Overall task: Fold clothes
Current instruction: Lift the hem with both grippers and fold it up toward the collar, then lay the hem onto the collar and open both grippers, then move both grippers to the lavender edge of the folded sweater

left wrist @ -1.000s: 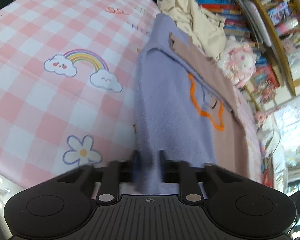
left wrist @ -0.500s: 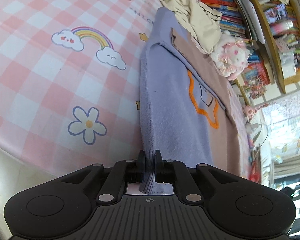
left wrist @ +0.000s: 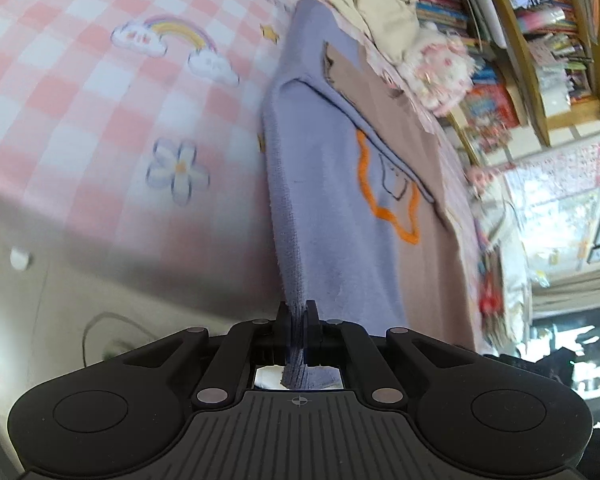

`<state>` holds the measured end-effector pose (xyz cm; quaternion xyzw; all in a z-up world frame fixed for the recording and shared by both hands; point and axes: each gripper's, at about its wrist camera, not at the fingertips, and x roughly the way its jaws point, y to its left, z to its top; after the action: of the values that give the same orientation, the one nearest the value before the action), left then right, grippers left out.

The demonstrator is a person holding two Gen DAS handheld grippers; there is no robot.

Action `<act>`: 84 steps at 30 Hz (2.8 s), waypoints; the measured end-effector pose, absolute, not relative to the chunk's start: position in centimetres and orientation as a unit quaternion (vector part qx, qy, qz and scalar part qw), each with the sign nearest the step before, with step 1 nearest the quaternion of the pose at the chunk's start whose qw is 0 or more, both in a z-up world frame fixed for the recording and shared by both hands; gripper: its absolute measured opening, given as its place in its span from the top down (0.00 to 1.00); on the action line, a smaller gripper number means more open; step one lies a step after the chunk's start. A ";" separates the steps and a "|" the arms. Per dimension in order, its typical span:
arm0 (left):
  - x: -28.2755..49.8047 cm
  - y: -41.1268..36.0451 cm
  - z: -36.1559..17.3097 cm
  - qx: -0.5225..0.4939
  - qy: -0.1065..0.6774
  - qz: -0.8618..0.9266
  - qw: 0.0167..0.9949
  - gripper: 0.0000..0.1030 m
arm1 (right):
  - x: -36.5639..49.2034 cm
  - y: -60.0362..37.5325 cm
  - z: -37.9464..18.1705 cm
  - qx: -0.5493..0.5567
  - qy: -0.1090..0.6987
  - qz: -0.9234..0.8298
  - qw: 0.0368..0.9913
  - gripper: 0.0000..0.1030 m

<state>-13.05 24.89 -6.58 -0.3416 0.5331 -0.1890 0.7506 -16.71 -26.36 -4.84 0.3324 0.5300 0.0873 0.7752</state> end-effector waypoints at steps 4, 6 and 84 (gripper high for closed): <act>-15.3 25.3 -6.4 -0.370 0.542 -0.199 0.728 0.97 | -19.1 -27.1 -4.2 0.366 0.538 0.082 0.755 0.94; -15.3 25.5 -5.9 -0.393 0.532 -0.203 0.722 0.97 | -20.0 -27.5 -3.7 0.384 0.538 0.082 0.746 0.94; -1.6 15.3 -2.0 -0.134 0.392 -0.133 0.900 0.89 | -0.7 -17.1 -0.7 0.038 0.399 0.085 0.912 0.75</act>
<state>-1.58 15.31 -2.03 -0.1340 0.3924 -0.1327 0.9003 -0.71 -17.14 -0.69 0.0378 0.3987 0.0852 0.9123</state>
